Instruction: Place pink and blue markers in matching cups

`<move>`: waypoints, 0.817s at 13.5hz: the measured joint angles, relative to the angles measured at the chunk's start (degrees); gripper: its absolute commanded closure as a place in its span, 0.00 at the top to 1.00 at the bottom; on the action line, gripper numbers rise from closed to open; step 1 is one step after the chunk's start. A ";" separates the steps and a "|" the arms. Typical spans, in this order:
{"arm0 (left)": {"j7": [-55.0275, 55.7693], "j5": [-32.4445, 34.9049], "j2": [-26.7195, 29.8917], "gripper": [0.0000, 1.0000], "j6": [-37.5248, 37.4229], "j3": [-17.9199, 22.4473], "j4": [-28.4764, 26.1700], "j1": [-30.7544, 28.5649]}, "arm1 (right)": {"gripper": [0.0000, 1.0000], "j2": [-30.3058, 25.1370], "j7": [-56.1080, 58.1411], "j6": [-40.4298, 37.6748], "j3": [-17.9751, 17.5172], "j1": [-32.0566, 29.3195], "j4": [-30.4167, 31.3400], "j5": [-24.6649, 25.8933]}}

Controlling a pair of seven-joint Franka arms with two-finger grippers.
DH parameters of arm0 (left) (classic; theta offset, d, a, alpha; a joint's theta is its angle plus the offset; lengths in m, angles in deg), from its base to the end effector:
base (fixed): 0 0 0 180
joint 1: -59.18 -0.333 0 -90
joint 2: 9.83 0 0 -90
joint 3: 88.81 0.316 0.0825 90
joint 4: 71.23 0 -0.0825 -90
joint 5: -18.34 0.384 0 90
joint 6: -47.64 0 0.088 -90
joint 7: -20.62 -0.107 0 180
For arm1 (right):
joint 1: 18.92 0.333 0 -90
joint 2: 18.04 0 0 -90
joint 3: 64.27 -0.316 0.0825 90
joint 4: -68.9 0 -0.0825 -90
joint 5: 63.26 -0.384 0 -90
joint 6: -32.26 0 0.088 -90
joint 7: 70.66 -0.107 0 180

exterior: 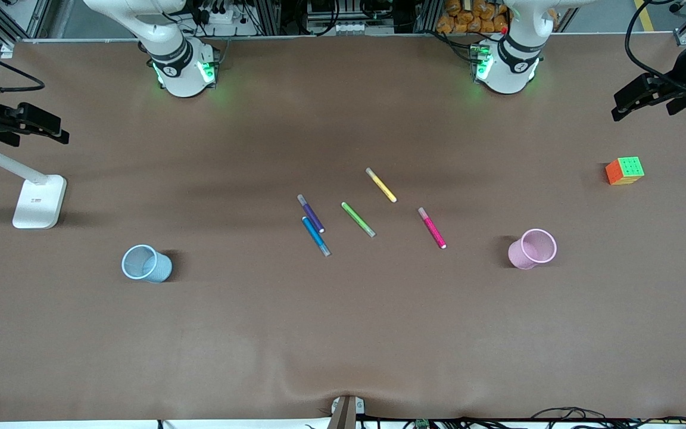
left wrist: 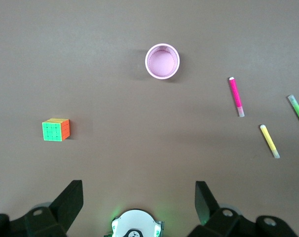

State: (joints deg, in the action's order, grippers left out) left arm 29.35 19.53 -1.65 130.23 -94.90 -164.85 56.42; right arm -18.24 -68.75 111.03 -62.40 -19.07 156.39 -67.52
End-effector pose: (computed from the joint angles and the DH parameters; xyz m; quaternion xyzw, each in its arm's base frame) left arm 0.4948 -0.0307 0.6587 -0.9983 -0.0489 0.0232 0.0204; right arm 0.5322 -0.0097 0.6313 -0.9965 -0.0036 0.0729 0.0395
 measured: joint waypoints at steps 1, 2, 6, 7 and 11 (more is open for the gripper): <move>0.00 0.00 0.00 1.00 0.00 0.00 0.00 0.00 | 1.00 0.00 0.00 -0.03 0.00 0.00 0.00 0.00; 0.00 0.00 0.00 1.00 0.00 0.00 0.00 -0.02 | 1.00 0.00 0.00 -0.06 0.01 0.00 0.00 0.00; 0.00 0.55 -0.28 1.00 0.00 0.04 0.55 -0.14 | 1.00 0.00 0.00 -0.11 0.03 0.00 0.00 0.00; 0.00 1.56 -0.65 1.00 0.00 0.05 0.87 -0.14 | 1.00 0.00 0.00 -0.15 0.03 0.00 0.00 0.00; -0.01 2.28 -1.79 1.00 0.00 -0.18 1.43 -0.07 | 1.00 0.00 0.00 -0.26 0.05 0.00 -0.01 0.00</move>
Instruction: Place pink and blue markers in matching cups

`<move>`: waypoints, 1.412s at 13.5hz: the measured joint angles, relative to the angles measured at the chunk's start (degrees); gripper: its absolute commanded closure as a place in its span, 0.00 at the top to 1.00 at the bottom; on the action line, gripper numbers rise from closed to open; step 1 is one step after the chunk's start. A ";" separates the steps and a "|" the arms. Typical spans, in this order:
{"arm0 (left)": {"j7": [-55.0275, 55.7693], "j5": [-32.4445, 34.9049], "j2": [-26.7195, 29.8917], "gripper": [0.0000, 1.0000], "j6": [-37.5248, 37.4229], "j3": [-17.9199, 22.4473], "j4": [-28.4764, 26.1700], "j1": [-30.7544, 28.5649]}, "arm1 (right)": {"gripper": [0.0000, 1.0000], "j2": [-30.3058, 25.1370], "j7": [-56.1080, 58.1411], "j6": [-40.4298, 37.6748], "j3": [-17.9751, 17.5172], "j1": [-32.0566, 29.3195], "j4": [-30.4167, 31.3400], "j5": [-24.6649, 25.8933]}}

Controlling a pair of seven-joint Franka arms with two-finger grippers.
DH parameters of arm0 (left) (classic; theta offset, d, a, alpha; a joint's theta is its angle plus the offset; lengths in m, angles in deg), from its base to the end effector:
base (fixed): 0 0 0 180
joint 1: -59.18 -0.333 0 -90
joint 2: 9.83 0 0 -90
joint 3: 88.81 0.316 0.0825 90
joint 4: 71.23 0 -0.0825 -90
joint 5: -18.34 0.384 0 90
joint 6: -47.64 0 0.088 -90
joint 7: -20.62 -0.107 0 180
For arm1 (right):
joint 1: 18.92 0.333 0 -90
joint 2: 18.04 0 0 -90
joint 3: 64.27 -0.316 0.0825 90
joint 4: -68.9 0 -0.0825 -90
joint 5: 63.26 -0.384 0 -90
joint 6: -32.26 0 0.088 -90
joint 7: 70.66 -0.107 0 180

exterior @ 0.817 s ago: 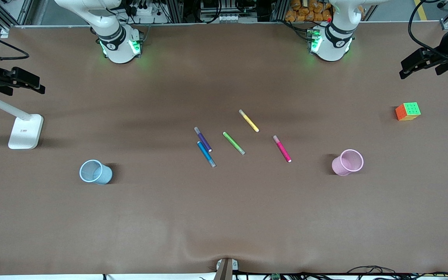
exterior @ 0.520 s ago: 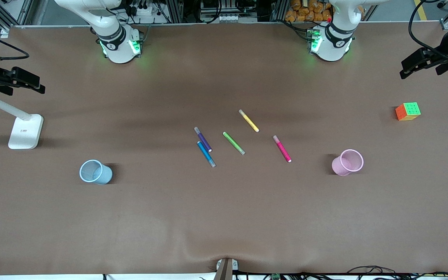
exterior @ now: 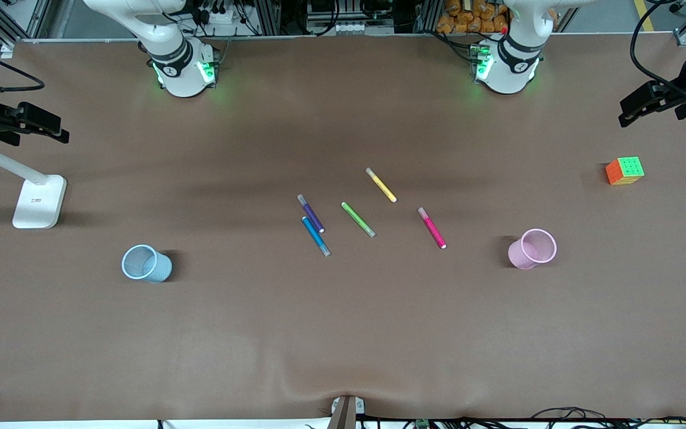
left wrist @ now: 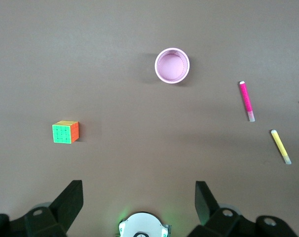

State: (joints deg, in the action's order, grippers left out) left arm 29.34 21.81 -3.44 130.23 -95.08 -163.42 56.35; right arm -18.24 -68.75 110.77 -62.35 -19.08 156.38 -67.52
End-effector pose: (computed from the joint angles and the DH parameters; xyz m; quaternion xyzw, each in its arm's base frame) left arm 0.5051 -0.0268 0.6548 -0.9977 -0.0496 0.0243 0.0390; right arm 0.5317 -0.0102 0.6311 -0.9964 -0.0031 0.0751 0.0396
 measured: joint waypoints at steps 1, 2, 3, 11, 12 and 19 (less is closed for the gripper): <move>0.00 0.00 0.00 1.00 -0.09 -0.10 0.04 0.01 | 1.00 0.00 0.00 -0.01 0.01 0.00 0.00 0.00; 0.00 0.00 0.00 1.00 -0.39 -0.13 0.20 0.01 | 1.00 0.00 0.00 -0.02 0.02 0.00 0.00 0.00; 0.00 0.00 0.00 1.00 -0.58 -0.13 0.38 0.01 | 1.00 0.00 0.00 -0.06 0.04 0.00 0.00 0.00; 0.03 0.00 0.01 1.00 -0.75 -0.51 0.77 0.06 | 1.00 0.00 0.00 -1.01 0.32 -0.06 -0.31 0.00; 0.03 0.00 -0.03 1.00 -0.74 -0.51 0.77 0.05 | 1.00 0.00 0.00 -1.37 0.46 -0.07 -0.33 0.02; 0.04 0.00 -1.80 1.00 0.31 -0.49 0.77 0.01 | 1.00 -0.02 0.00 -1.91 1.08 -0.09 -1.96 0.03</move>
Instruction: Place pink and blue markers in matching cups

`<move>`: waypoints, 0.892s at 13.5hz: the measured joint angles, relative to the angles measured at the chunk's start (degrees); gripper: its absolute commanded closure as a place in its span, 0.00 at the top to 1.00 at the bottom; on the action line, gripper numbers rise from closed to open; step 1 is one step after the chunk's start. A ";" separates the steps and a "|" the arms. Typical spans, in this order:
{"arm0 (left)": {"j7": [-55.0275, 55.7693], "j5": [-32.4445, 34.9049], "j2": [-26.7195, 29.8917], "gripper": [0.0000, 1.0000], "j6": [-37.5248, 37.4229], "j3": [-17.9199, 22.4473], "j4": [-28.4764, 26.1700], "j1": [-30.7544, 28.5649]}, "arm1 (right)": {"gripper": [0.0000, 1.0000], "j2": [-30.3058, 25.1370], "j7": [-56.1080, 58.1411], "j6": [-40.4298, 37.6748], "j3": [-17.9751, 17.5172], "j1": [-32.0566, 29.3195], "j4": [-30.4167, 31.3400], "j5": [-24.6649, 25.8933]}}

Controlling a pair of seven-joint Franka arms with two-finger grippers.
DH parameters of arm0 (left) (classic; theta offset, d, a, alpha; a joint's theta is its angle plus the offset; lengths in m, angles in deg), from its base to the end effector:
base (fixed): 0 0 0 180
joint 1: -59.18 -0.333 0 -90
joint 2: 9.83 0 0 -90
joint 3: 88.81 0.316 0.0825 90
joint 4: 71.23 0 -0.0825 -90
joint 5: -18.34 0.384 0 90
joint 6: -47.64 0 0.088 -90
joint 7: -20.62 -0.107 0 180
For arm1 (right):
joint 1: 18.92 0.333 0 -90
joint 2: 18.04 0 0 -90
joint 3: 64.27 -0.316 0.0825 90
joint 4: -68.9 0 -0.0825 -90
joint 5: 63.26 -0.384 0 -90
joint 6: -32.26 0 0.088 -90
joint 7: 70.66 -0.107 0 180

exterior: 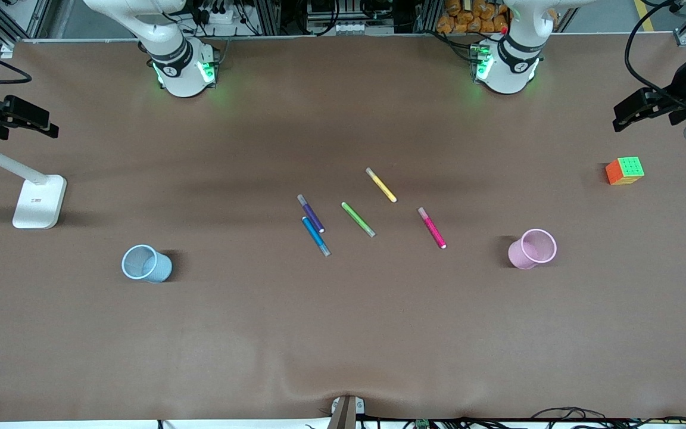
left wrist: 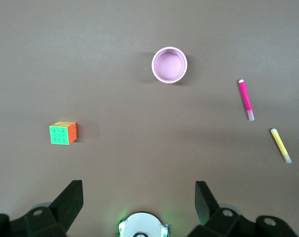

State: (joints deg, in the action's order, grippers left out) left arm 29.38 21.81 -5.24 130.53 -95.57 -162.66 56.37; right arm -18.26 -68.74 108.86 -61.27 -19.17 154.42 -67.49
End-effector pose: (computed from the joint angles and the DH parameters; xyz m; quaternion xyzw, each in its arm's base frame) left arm 0.5155 -0.0312 0.6453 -0.9978 -0.0450 0.0306 0.0385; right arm 0.5277 -0.0208 0.6443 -0.9964 0.0058 0.0741 0.0399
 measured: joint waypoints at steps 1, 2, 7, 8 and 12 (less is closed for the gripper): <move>0.00 0.00 -0.15 1.00 0.18 0.02 0.00 -0.01 | 1.00 0.01 0.00 0.22 -0.02 0.01 0.00 -0.04; 0.01 0.00 -0.25 1.00 0.19 0.04 0.00 -0.01 | 1.00 0.02 0.00 0.80 -0.09 0.05 0.00 -0.06; 1.07 -0.07 -1.07 1.00 0.78 -0.16 -0.03 0.33 | 1.00 0.13 0.01 2.37 -0.64 1.68 0.00 -0.17; 2.13 -0.18 -1.49 1.00 1.16 -0.47 -0.06 0.51 | 1.00 0.19 0.00 2.42 -0.67 1.90 0.00 -0.16; 7.65 -0.33 -3.47 1.00 2.66 -3.27 -0.33 1.02 | 1.00 0.34 0.01 2.07 -0.28 1.78 0.00 -0.09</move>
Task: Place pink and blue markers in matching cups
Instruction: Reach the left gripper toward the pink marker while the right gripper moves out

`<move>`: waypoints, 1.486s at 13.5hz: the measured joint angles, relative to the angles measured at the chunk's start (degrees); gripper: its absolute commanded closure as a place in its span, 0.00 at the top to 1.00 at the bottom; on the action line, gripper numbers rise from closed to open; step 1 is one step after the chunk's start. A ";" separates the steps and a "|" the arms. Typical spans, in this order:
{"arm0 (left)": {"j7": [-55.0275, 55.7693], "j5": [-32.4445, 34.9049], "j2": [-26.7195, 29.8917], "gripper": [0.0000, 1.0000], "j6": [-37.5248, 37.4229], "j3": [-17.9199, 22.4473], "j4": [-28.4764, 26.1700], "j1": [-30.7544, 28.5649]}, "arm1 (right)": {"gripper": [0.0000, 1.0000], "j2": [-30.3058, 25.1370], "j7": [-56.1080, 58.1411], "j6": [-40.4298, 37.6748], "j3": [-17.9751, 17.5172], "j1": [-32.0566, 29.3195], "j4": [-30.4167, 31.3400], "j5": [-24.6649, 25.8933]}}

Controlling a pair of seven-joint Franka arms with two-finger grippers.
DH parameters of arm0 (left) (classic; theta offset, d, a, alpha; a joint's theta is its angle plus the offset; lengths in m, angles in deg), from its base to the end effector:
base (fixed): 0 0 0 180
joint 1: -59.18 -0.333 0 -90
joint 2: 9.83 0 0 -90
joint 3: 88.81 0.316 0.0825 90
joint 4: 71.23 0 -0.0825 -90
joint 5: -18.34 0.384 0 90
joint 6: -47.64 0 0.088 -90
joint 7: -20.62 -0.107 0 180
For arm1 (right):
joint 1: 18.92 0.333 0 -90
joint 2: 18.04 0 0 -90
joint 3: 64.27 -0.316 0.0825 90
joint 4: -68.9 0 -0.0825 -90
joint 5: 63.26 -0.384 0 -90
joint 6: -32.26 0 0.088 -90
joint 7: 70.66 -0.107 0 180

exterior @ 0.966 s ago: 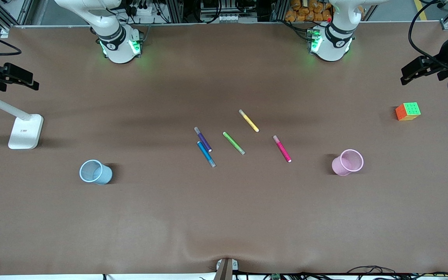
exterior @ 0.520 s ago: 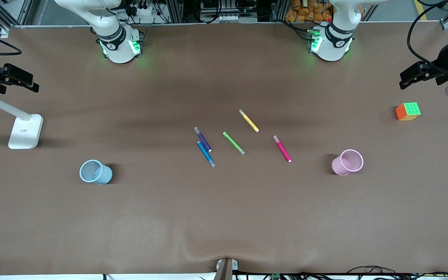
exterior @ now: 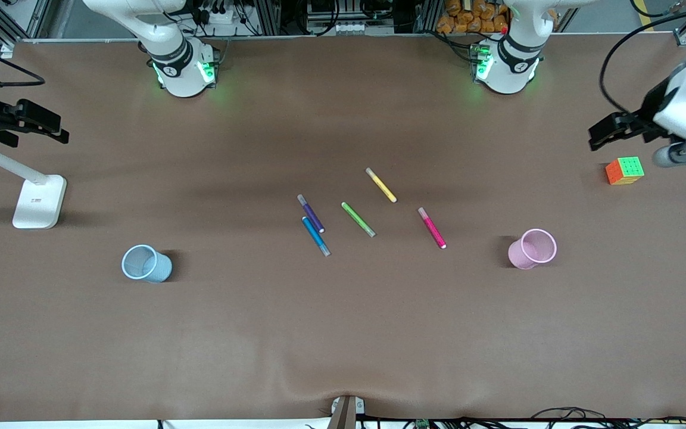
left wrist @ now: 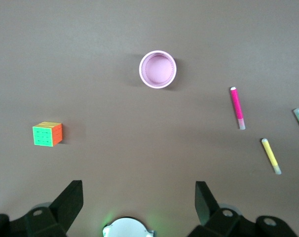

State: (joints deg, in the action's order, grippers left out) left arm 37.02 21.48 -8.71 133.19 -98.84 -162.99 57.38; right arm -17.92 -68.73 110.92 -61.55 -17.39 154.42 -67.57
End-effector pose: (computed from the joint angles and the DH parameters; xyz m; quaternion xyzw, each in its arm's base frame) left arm 0.5347 -0.0720 0.6144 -0.9960 -0.0721 0.0373 0.0379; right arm 0.5342 -0.0019 0.6437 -0.9974 -0.0116 0.0598 0.0388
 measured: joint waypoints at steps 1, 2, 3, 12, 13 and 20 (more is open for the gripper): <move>2.05 0.00 -0.38 1.00 0.69 -1.07 -0.35 0.09 | 1.00 0.00 0.00 -0.45 0.12 -0.06 0.00 0.02; 3.77 0.00 -0.61 1.00 1.71 -2.19 -0.99 0.16 | 1.00 0.00 0.00 -0.73 0.24 -0.20 0.00 0.05; 5.13 0.00 -0.71 1.00 3.08 -3.39 -1.93 0.18 | 1.00 0.00 0.00 -0.86 0.31 -0.56 0.00 0.05; 21.81 0.09 -0.85 1.00 12.95 -12.40 -11.13 0.36 | 1.00 0.23 0.17 -1.62 0.81 -4.79 0.29 0.09; 23.77 0.09 -0.88 1.00 14.19 -13.16 -12.32 0.37 | 1.00 0.33 0.22 -1.62 0.85 -5.49 0.29 0.09; 35.97 4.88 -4.04 1.00 19.07 -18.73 -15.72 0.39 | 1.00 1.65 1.02 -1.72 0.84 -6.32 0.40 -0.04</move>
State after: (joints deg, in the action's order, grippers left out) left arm 72.99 26.36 -12.74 152.26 -117.56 -178.71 57.77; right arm -16.27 -67.71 109.20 -60.71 -23.70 154.83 -67.61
